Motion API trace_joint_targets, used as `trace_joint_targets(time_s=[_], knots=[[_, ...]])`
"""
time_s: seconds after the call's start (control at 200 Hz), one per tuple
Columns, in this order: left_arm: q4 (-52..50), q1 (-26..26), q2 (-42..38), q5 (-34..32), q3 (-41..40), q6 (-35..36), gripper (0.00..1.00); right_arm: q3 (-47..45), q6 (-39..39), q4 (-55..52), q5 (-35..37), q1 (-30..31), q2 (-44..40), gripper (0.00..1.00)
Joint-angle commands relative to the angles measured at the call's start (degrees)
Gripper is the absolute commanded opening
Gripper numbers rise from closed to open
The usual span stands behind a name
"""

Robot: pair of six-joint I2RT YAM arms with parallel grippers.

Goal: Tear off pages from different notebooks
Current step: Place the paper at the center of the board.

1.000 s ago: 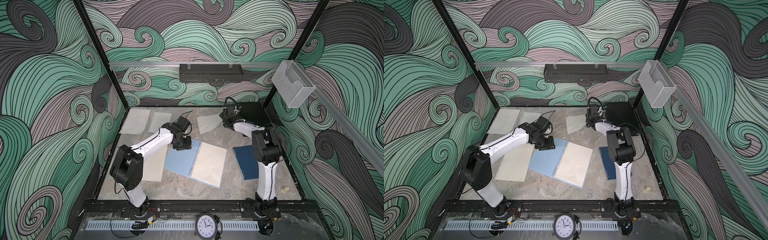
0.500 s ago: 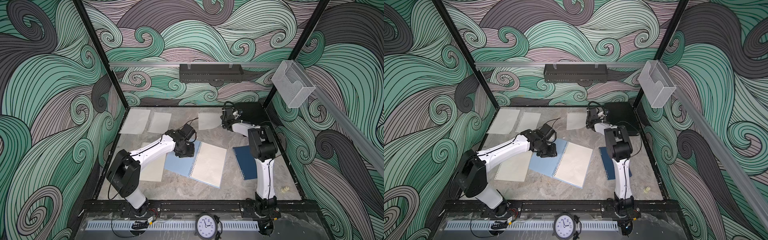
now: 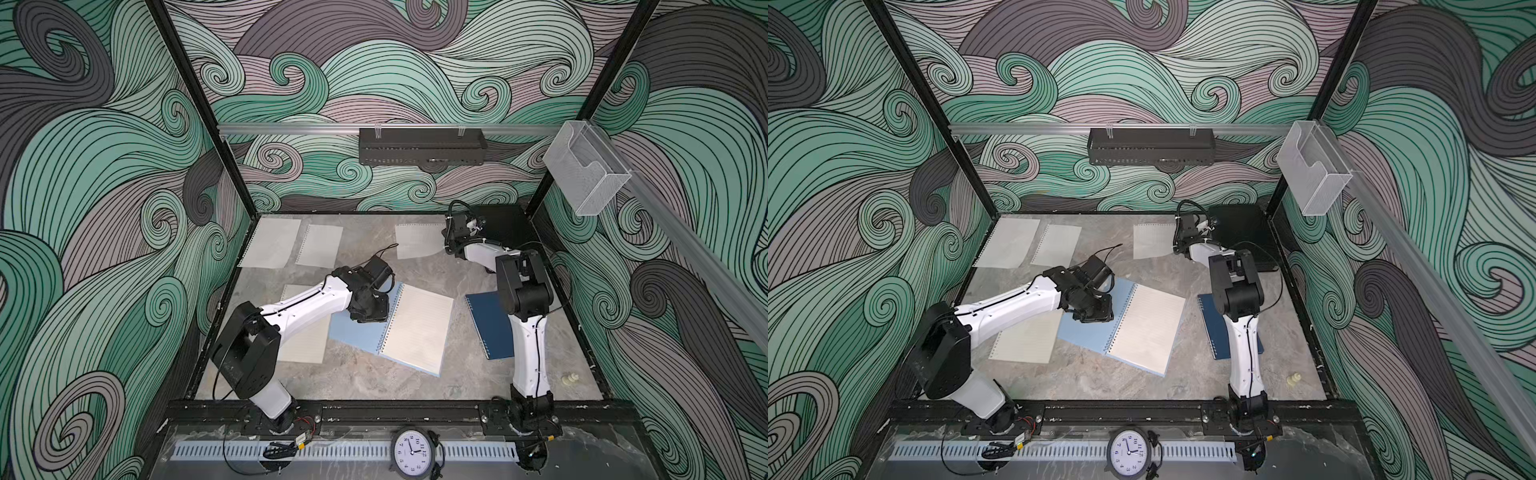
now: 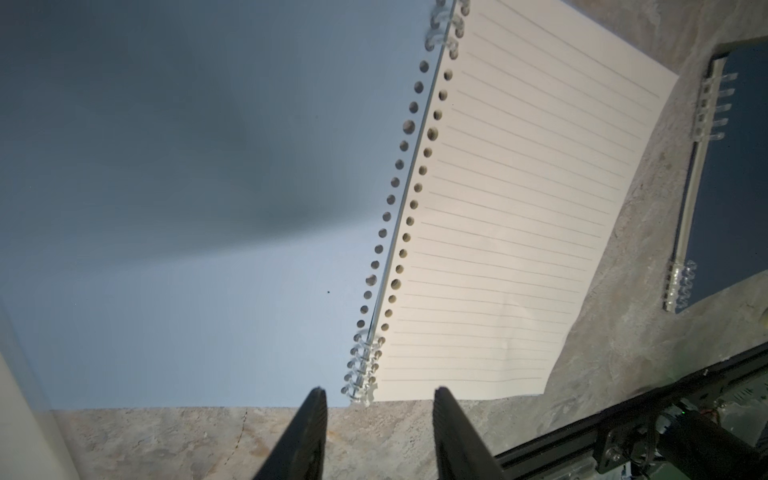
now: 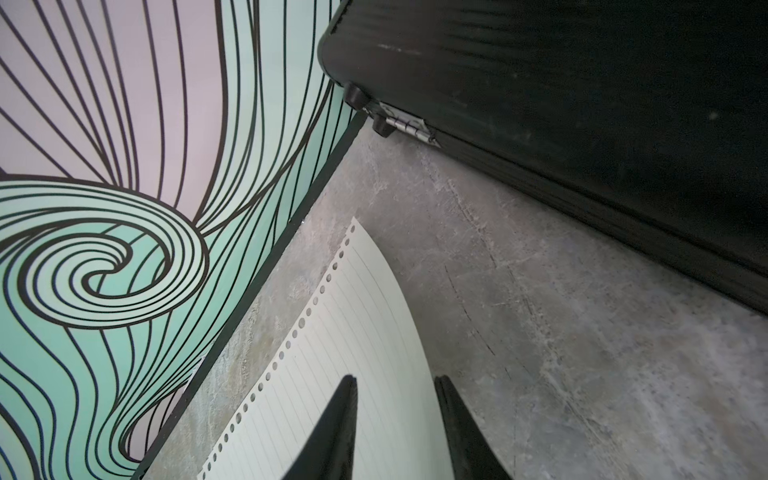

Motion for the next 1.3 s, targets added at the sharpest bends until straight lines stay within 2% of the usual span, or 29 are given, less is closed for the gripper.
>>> trace_joint_targets(time_s=[0.0, 0.1, 0.22, 0.34, 0.686, 1.111, 1.291], knots=[[1.2, -1.0, -0.2, -1.0, -0.5, -1.2, 0.43, -0.9, 0.5, -0.6, 0.0, -0.4, -1.4, 0.39], [1.1, -1.7, 0.0, -1.5, -1.0, -1.4, 0.44, -1.3, -0.1, -1.2, 0.1, -0.5, -2.2, 0.47], [1.3, -3.0, -0.1, -2.1, -2.2, -2.2, 0.46, -3.0, -0.2, -2.1, 2.3, -0.5, -4.2, 0.62], [2.4, -4.0, 0.0, -2.4, -3.9, -3.3, 0.48, -5.3, -1.2, -1.3, 3.2, -0.7, -6.4, 0.7], [5.4, -7.7, 2.3, -2.9, -7.5, -5.5, 0.48, -9.7, -9.1, 0.9, 2.4, -0.7, -12.1, 0.84], [9.2, -11.6, 5.8, -2.1, -6.9, -7.4, 0.48, -19.1, -18.6, 4.5, -1.1, -0.6, -21.9, 0.93], [10.4, -11.7, 1.1, -4.6, -9.0, -10.3, 0.5, -24.1, -23.4, 4.3, -2.2, 0.0, -27.9, 0.94]])
